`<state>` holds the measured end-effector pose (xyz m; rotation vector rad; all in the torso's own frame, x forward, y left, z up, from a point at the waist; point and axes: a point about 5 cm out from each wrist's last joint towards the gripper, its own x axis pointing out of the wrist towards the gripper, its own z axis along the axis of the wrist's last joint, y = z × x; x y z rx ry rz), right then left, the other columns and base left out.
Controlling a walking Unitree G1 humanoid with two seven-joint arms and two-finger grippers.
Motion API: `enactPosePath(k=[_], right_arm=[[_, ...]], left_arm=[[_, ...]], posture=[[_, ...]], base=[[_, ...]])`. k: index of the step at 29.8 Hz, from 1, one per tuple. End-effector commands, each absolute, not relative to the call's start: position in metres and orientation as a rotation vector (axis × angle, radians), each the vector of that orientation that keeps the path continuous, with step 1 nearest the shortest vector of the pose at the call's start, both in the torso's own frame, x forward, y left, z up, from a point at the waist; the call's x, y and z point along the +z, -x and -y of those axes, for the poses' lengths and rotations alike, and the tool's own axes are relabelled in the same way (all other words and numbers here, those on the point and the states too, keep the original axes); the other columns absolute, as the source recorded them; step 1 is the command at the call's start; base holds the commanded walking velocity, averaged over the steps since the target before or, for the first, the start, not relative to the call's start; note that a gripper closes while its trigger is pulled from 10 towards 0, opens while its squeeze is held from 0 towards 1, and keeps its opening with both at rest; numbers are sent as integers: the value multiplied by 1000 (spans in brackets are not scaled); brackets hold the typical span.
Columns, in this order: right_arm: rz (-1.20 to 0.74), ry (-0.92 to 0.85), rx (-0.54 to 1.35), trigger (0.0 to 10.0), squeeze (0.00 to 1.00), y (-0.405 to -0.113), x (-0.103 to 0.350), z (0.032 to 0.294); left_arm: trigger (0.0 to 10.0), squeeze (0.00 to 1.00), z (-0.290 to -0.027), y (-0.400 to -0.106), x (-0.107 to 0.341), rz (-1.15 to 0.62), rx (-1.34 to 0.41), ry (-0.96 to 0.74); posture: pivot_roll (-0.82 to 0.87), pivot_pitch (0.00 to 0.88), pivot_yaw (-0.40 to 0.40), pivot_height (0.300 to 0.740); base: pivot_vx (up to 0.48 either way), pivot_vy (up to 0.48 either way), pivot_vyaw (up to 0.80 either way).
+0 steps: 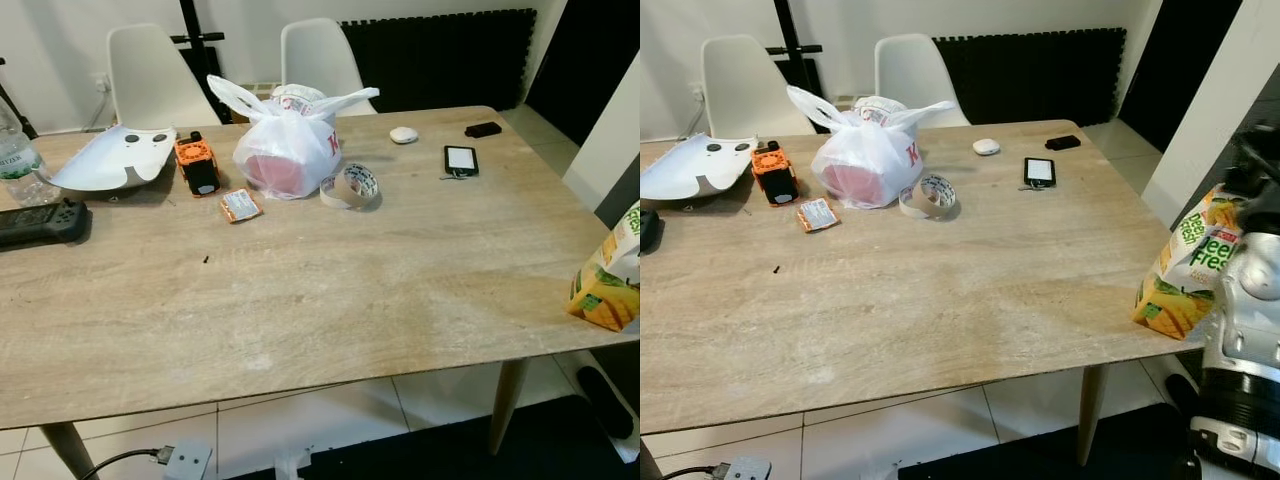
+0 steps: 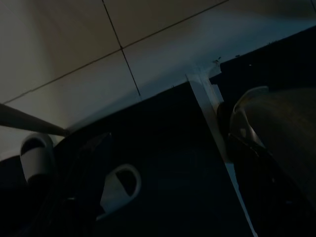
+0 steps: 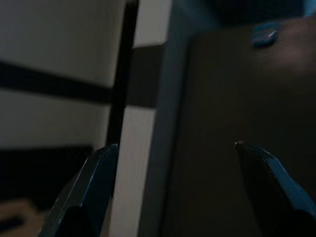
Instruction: Restocking fridge
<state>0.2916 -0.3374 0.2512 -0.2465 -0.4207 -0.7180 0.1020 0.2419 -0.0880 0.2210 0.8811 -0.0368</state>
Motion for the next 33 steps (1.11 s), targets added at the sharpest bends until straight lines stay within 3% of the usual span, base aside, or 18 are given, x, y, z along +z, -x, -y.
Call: enactPosePath(k=[1,16,22,33], right_arm=[[359,183,-707,10000,0,-293,227,337],[244,-13,-451,10000,0,-311,180,320],[198,-38,-534,10000,0,-316,179,333],[58,-115,-521,10000,0,-330,161,331]], left_arm=[[10000,0,-238,-98,-91,-906,-53,-224],[10000,0,-237,-96,-91,-904,-42,-219],[10000,0,-238,-96,-91,-904,-38,-215],[10000,0,-240,-96,-90,-899,-41,-215]], posture=[[26,0,-13,740],[37,0,-12,740],[39,0,-12,740],[45,0,-5,740]], base=[[0,0,0],[0,0,0],[0,0,0],[0,0,0]])
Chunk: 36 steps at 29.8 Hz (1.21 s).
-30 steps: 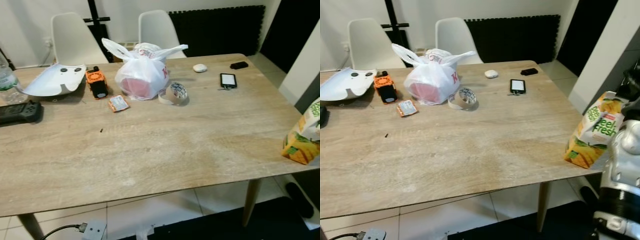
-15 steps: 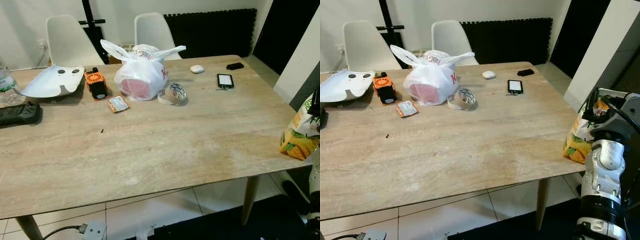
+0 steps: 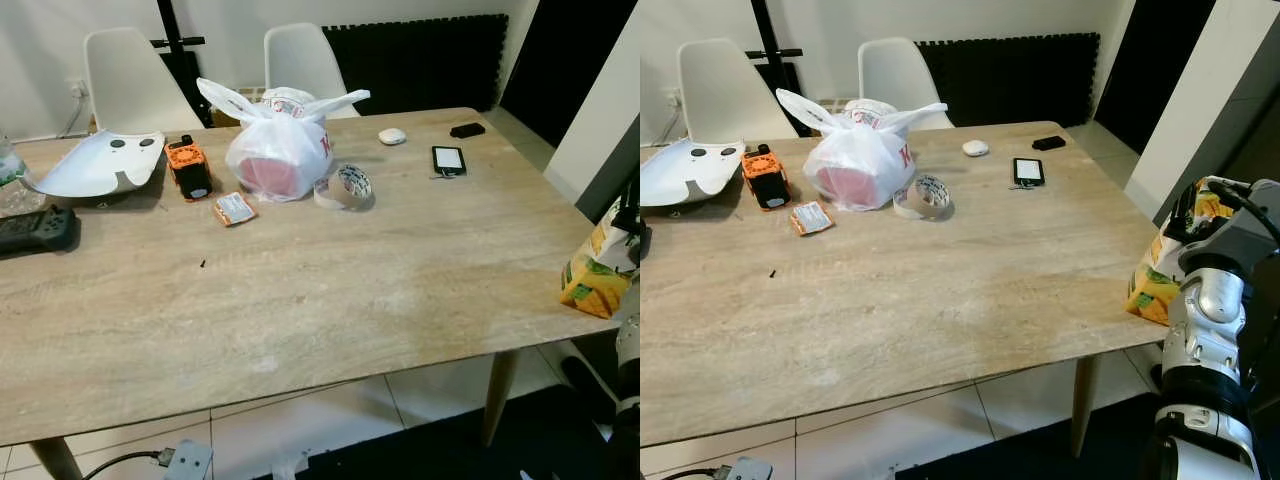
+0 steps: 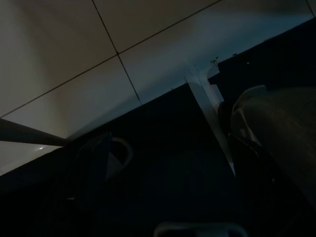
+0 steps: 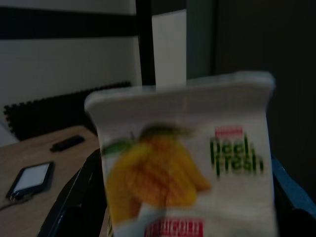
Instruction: Restocking fridge
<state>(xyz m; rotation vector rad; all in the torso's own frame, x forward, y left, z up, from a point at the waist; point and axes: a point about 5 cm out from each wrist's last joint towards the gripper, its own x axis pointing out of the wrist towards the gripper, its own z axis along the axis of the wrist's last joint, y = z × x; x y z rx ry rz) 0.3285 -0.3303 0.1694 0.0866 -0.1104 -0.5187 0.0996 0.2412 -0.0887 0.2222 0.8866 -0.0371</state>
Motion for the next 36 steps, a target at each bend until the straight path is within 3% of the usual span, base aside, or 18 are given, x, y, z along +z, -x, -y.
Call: enactPosePath(k=[1,12,24,28,31,36], right_arm=[[47,-122,-523,10000,0,-331,160,331],[-33,-130,-541,10000,0,-337,154,330],[-159,-37,-646,10000,0,-322,135,348],[-174,-117,-684,10000,0,-317,125,349],[-182,-288,-666,10000,0,-320,113,338],[-208,-335,-645,10000,0,-323,104,326]], left_arm=[[10000,0,-240,-96,-90,-899,-41,-216],[10000,0,-240,-95,-90,-900,-36,-219],[10000,0,-239,-95,-90,-899,-38,-214],[10000,0,-239,-95,-91,-900,-40,-215],[10000,0,-238,-95,-91,-902,-43,-218],[10000,0,-238,-95,-91,-899,-42,-219]], posture=[[45,0,-5,740],[52,0,-4,740],[49,0,-12,740],[45,0,-10,740],[47,0,-9,740],[52,0,-9,740]], base=[[0,0,0],[0,0,0],[0,0,0],[0,0,0],[0,0,0],[0,0,0]])
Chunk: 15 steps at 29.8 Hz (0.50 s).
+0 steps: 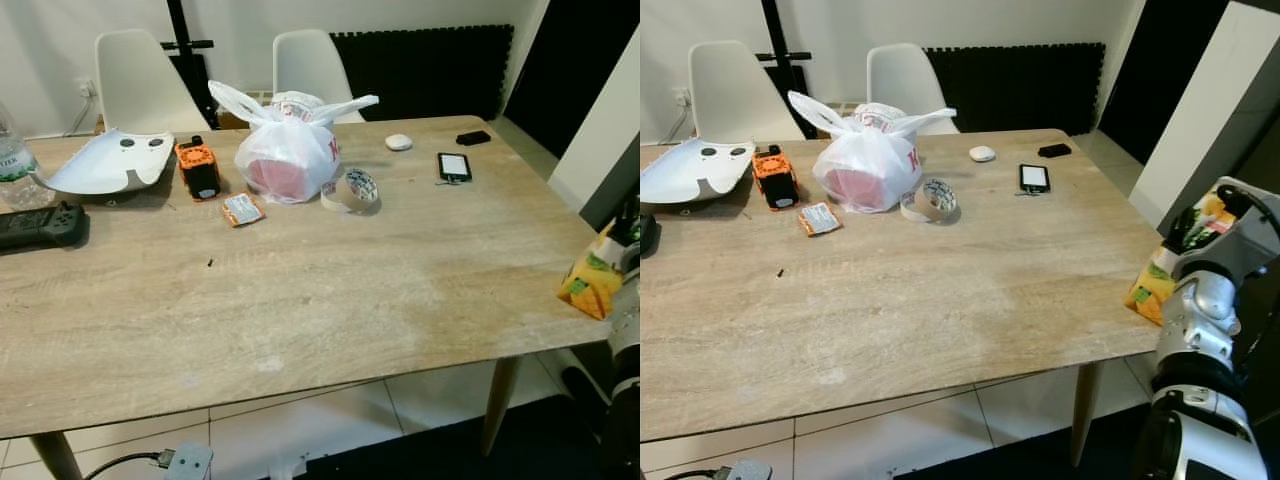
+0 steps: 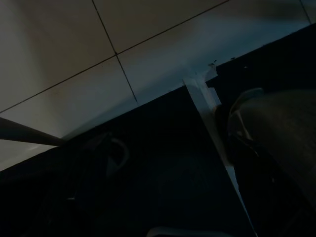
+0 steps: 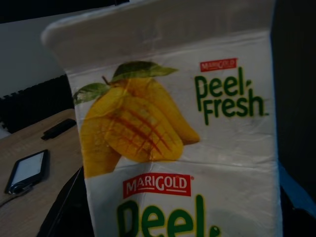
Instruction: Restocking fridge
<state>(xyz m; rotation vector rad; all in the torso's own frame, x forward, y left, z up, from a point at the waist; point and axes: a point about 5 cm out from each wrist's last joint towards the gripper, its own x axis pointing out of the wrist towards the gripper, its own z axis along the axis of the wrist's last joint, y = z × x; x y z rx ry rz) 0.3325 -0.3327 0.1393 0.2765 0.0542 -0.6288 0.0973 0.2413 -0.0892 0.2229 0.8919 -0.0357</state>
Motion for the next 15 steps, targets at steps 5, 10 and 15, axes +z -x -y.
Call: enactPosePath(k=[5,10,15], right_arm=[[-237,-279,-620,10000,0,-325,100,321],[-293,-140,-613,10000,0,-320,94,324],[-349,-142,-648,10000,0,-307,77,328]], left_arm=[[10000,0,-237,-95,-91,-898,-41,-220],[10000,0,-236,-95,-91,-899,-40,-220],[10000,0,-235,-95,-92,-900,-40,-219]], posture=[[55,0,-12,740],[56,0,-17,740],[55,0,-19,740]], base=[[0,0,0],[0,0,0],[0,0,0]])
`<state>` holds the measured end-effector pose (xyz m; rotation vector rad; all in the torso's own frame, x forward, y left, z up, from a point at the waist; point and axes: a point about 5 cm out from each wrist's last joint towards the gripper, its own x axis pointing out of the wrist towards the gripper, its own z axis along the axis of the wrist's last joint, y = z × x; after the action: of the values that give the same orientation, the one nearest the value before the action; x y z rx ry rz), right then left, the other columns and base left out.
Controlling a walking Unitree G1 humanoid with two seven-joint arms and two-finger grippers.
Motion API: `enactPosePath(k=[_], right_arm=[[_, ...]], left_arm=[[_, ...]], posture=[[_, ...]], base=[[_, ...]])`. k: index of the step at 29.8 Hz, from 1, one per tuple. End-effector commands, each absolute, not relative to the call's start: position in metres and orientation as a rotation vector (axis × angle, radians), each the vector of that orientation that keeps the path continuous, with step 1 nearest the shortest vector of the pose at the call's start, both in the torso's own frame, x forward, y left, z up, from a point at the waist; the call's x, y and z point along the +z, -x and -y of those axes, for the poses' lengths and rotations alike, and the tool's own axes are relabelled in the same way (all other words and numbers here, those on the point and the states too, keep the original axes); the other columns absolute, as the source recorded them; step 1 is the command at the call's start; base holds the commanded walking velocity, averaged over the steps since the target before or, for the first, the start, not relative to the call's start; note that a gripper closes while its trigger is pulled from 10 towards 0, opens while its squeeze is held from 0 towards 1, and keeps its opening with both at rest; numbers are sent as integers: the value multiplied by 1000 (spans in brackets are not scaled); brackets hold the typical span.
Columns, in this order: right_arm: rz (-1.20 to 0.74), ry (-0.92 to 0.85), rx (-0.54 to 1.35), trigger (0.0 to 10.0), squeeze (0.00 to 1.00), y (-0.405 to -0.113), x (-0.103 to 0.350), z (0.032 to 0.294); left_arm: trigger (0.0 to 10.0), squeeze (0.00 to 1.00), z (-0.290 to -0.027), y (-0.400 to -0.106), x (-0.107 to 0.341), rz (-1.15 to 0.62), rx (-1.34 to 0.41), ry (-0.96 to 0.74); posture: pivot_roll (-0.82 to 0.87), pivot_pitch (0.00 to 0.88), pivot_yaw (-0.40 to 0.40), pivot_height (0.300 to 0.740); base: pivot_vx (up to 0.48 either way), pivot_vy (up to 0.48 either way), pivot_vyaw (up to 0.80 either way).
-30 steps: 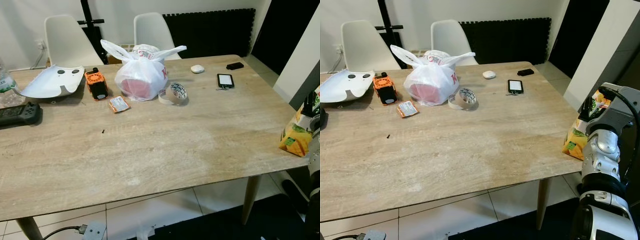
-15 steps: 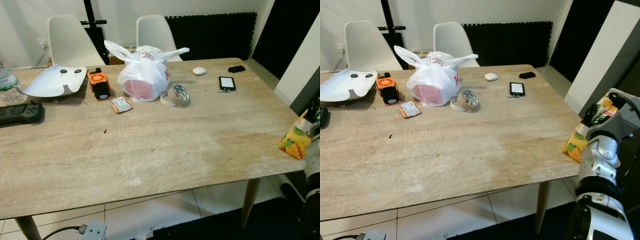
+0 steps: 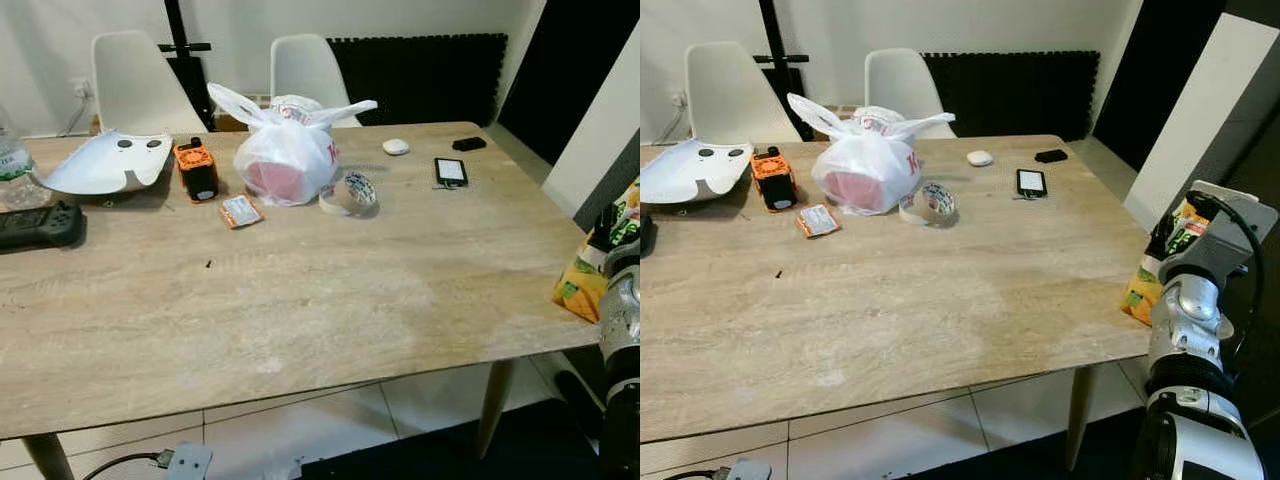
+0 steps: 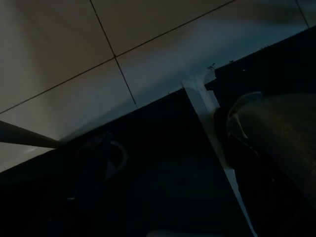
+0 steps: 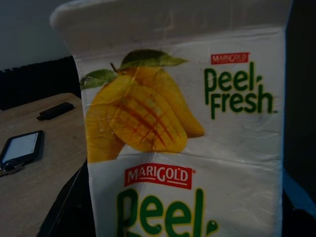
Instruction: Restocking fridge
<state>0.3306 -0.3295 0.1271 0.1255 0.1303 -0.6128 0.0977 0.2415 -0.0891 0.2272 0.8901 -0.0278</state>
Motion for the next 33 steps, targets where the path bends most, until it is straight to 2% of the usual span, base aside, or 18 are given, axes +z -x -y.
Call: enactPosePath(k=[1,7,20,27,28,30,31,32,33], right_arm=[[-349,-142,-648,10000,0,-307,77,328],[-406,-263,-664,10000,0,-299,57,320],[-475,-34,-624,10000,0,-293,49,320],[-478,-150,-642,10000,0,-291,44,318],[-451,-239,-653,10000,0,-292,44,317],[-445,-283,-661,10000,0,-291,43,316],[-443,-278,-666,10000,0,-290,42,317],[-466,-155,-651,10000,0,-289,42,318],[-466,-155,-651,10000,0,-289,42,318]], left_arm=[[10000,0,-235,-95,-92,-900,-40,-219],[10000,0,-235,-96,-92,-899,-43,-221],[10000,0,-237,-97,-91,-900,-38,-224],[10000,0,-237,-97,-91,-897,-37,-222],[10000,0,-237,-97,-91,-896,-37,-223],[10000,0,-237,-96,-91,-897,-37,-223],[10000,0,-237,-96,-91,-897,-38,-225],[10000,0,-237,-96,-91,-898,-36,-226],[10000,0,-237,-96,-91,-898,-36,-226]], posture=[[55,0,-19,740],[55,0,-12,740],[58,0,-18,740],[59,0,-16,740],[60,0,-16,740],[60,0,-16,740],[63,0,-16,740],[63,0,-16,740],[63,0,-16,740]], base=[[0,0,0],[0,0,0],[0,0,0],[0,0,0],[0,0,0],[0,0,0],[0,0,0],[0,0,0],[0,0,0]])
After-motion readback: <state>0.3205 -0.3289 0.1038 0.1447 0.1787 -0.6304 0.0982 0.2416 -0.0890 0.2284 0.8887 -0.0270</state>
